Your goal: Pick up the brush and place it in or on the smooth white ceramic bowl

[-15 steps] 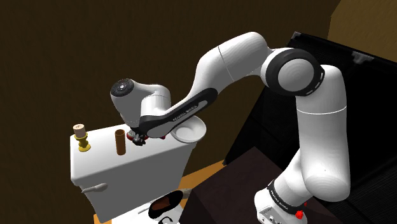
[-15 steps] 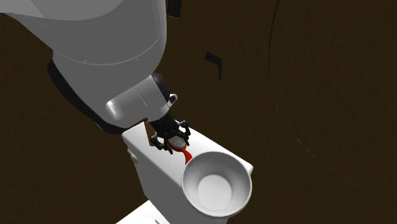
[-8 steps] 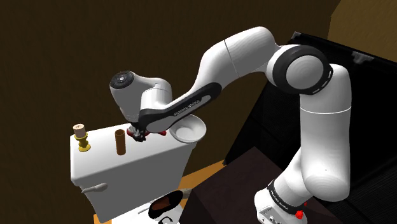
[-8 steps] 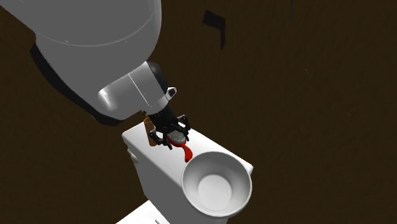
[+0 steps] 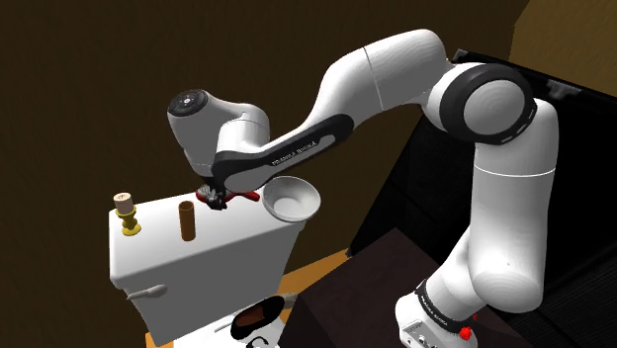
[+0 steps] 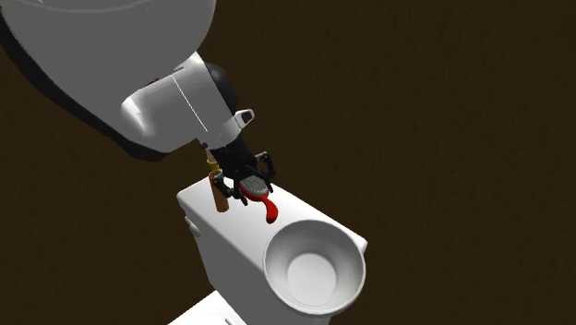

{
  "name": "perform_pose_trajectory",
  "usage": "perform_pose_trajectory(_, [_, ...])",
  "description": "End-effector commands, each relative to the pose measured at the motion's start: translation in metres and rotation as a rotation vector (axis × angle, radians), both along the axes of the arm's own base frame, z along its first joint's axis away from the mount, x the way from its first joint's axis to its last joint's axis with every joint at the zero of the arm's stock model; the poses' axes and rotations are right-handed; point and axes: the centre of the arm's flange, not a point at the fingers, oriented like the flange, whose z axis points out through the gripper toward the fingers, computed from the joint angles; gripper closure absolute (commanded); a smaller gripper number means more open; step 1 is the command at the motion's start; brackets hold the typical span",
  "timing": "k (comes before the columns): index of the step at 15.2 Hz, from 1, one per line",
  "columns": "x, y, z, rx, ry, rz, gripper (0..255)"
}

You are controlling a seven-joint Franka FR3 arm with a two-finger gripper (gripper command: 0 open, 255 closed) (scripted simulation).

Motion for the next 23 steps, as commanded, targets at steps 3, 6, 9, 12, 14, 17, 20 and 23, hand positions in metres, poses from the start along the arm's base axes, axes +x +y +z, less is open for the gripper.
perform_pose_trajectory(3, [0.001,-0.001,0.022,0.0,0.0,0.0,255])
perform_pose_trajectory(6, [0.001,-0.001,0.038,0.0,0.0,0.0,255])
perform_pose_trajectory(9, [0.001,-0.001,0.054,0.0,0.0,0.0,255])
perform_pose_trajectory(12, [0.001,-0.001,0.069,0.0,0.0,0.0,255])
perform_pose_trajectory(14, [0.001,-0.001,0.077,0.0,0.0,0.0,255])
perform_pose_trajectory(17, [-0.015,-0.038,0.077,0.0,0.0,0.0,255])
perform_pose_trajectory(20, [-0.03,-0.074,0.078,0.0,0.0,0.0,255])
perform_pose_trajectory(23, [-0.045,-0.111,0.078,0.0,0.0,0.0,255])
